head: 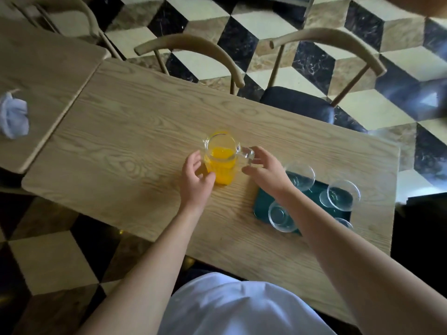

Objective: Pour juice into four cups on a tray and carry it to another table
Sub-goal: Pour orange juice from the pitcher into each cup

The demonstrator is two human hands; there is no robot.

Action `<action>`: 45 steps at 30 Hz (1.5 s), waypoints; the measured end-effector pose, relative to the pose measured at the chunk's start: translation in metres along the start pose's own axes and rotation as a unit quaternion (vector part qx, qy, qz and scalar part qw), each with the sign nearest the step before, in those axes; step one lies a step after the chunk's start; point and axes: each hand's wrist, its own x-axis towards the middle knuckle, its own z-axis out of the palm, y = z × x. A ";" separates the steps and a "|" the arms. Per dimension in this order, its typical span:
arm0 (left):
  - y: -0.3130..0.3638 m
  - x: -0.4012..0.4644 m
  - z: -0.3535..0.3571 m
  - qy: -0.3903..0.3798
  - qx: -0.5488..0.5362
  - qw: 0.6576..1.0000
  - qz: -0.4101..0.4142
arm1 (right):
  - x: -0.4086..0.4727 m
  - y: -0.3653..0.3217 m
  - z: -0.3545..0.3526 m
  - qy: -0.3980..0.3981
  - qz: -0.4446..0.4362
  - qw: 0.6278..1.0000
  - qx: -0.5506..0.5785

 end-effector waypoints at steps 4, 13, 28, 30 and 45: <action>0.000 0.012 -0.006 -0.018 -0.095 0.993 -0.068 | 0.011 -0.009 0.000 -0.009 0.016 0.997 0.081; 0.009 0.018 -0.026 -0.088 -0.183 0.971 -0.127 | 0.018 -0.032 0.024 -0.059 0.043 0.989 0.127; 0.027 0.021 -0.045 -0.192 -0.219 0.953 -0.084 | 0.000 -0.065 0.023 0.126 -0.044 0.954 0.269; 0.040 0.015 -0.043 -0.231 -0.208 0.948 -0.071 | -0.012 -0.071 0.010 0.150 -0.067 0.949 0.269; 0.125 -0.115 0.057 -0.355 -0.183 0.917 0.018 | -0.163 -0.034 -0.119 0.286 -0.122 0.895 0.319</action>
